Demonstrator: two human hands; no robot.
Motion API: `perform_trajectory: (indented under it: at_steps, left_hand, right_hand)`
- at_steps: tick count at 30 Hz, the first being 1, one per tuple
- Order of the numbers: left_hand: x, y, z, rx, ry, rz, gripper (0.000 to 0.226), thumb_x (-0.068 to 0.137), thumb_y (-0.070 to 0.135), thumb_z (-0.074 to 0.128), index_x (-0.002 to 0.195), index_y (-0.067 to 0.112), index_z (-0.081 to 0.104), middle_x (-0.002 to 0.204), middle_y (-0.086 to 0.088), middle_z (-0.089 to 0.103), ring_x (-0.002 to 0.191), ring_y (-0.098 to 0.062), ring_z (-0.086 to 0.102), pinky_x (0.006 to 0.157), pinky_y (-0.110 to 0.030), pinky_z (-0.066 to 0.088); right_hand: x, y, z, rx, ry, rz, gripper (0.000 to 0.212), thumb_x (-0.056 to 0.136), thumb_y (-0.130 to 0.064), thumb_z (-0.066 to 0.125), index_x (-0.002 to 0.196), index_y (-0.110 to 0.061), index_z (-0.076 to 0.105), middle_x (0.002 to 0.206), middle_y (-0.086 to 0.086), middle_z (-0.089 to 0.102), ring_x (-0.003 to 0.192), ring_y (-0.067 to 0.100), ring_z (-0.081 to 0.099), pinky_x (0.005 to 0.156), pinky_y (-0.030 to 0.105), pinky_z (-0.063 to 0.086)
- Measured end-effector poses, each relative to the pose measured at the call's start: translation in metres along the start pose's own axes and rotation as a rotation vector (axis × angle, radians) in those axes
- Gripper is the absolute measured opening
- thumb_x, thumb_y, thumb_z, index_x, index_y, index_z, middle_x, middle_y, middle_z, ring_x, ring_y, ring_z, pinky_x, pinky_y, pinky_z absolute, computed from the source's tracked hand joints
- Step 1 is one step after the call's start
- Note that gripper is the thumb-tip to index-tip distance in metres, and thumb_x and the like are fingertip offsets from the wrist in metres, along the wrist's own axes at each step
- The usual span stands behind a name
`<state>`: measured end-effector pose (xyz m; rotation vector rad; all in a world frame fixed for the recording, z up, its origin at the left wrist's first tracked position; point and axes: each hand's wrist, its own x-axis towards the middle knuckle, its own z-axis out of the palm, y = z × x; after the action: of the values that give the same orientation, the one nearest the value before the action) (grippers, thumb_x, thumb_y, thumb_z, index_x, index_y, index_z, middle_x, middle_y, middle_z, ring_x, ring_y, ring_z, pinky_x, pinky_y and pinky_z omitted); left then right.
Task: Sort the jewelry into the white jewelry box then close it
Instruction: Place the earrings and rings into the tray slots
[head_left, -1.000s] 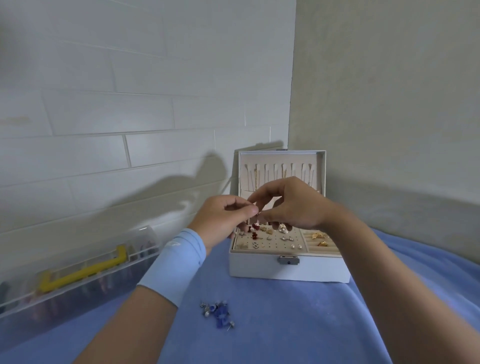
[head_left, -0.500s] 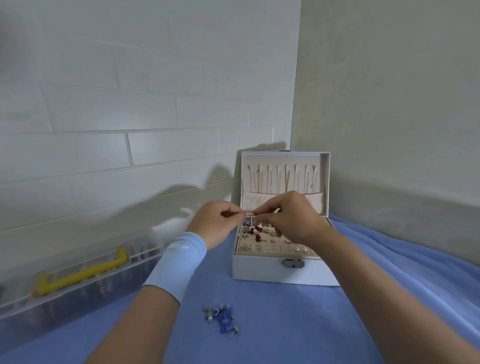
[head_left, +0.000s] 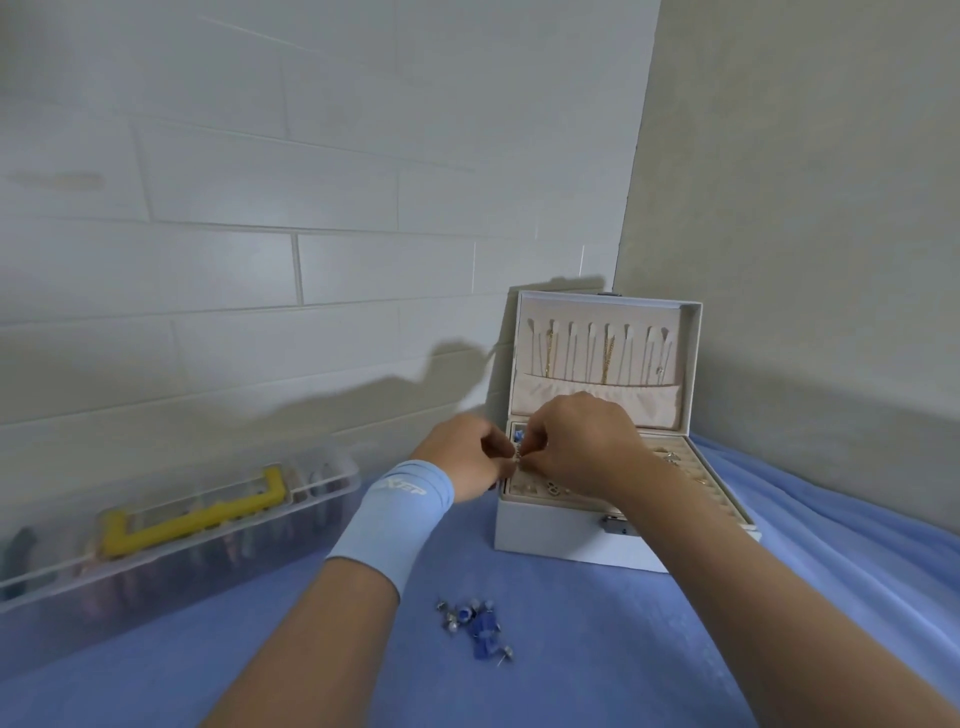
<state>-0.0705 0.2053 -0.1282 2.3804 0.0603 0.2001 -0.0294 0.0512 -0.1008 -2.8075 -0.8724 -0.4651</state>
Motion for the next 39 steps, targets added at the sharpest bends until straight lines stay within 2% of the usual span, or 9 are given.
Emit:
perform_trajectory:
  at_steps: [3,9,16,24,29,31,34,36,39]
  left_hand:
    - [0.000,-0.001,-0.002,0.015,-0.011,0.012,0.011,0.090,0.021,0.067,0.099,0.027,0.070,0.092,0.002,0.072,0.085,-0.017,0.066,0.092,-0.037,0.055]
    - [0.000,-0.001,-0.005,0.062,-0.027,0.048,0.016,0.091,0.020,0.067,0.105,0.027,0.069,0.097,0.007,0.068,0.091,-0.014,0.063,0.086,-0.027,0.051]
    - [-0.002,0.002,-0.007,0.166,-0.056,0.075,0.019,0.092,0.025,0.066,0.108,0.032,0.073,0.112,0.007,0.069,0.097,-0.012,0.061,0.087,-0.023,0.043]
    - [-0.021,0.007,-0.028,0.159,-0.031,0.097,0.012,0.094,0.025,0.063,0.104,0.031,0.068,0.104,0.011,0.065,0.090,-0.011,0.059,0.081,-0.022,0.042]
    - [-0.047,0.009,-0.043,0.316,-0.335,0.003,0.010,0.090,0.027,0.063,0.098,0.032,0.067,0.078,0.012,0.070,0.071,-0.006,0.066,0.070,-0.022,0.049]
    - [-0.058,0.007,-0.043,0.409,-0.479,-0.034,0.006,0.086,0.031,0.067,0.086,0.037,0.067,0.074,0.012,0.071,0.067,-0.005,0.062,0.067,-0.020,0.049]
    - [-0.066,0.003,-0.040,0.487,-0.566,-0.079,0.011,0.080,0.036,0.076,0.075,0.037,0.066,0.086,0.007,0.073,0.064,-0.003,0.059,0.061,-0.016,0.047]
    - [-0.068,0.000,-0.038,0.501,-0.597,-0.115,0.011,0.076,0.035,0.081,0.082,0.036,0.072,0.097,0.007,0.076,0.074,-0.005,0.065,0.069,-0.018,0.053]
    - [-0.066,-0.006,-0.033,0.511,-0.618,-0.094,0.023,0.076,0.026,0.082,0.099,0.032,0.078,0.098,0.007,0.076,0.073,-0.006,0.066,0.083,-0.022,0.053]
  right_hand:
    - [0.001,0.000,0.002,-0.057,-0.002,-0.043,0.009,0.087,-0.037,0.068,0.092,-0.035,0.076,0.094,-0.012,0.071,0.083,0.011,0.058,0.065,0.026,0.037]
    - [-0.002,0.005,0.002,-0.004,-0.129,-0.082,0.016,0.089,-0.038,0.063,0.096,-0.040,0.078,0.095,-0.013,0.071,0.091,0.012,0.063,0.072,0.030,0.049]
    - [-0.006,0.010,-0.002,0.080,-0.159,-0.035,0.033,0.089,-0.020,0.054,0.098,-0.043,0.075,0.102,-0.017,0.067,0.097,0.011,0.060,0.074,0.027,0.045]
    - [-0.018,0.005,-0.018,0.196,-0.108,-0.081,0.023,0.092,-0.024,0.058,0.092,-0.037,0.076,0.090,-0.019,0.064,0.091,0.008,0.061,0.084,0.033,0.053]
    - [-0.038,-0.023,-0.030,0.310,-0.397,-0.194,0.018,0.088,-0.017,0.069,0.098,-0.027,0.079,0.082,-0.016,0.071,0.068,-0.003,0.065,0.068,0.012,0.049]
    - [-0.047,-0.035,-0.025,0.272,-0.561,-0.220,0.020,0.087,-0.016,0.070,0.102,-0.028,0.077,0.080,-0.008,0.076,0.064,0.006,0.070,0.070,0.022,0.057]
    - [-0.055,-0.047,-0.010,0.239,-0.675,-0.242,0.025,0.084,-0.018,0.076,0.108,-0.024,0.075,0.092,0.004,0.077,0.063,0.015,0.069,0.049,0.021,0.051]
    - [-0.058,-0.050,-0.003,0.238,-0.681,-0.242,0.025,0.081,-0.018,0.079,0.106,-0.022,0.075,0.096,0.004,0.077,0.059,0.012,0.065,0.044,0.019,0.047]
    - [-0.058,-0.047,0.003,0.260,-0.655,-0.215,0.016,0.080,-0.017,0.081,0.093,-0.025,0.075,0.082,-0.005,0.074,0.052,0.010,0.062,0.055,0.026,0.052]
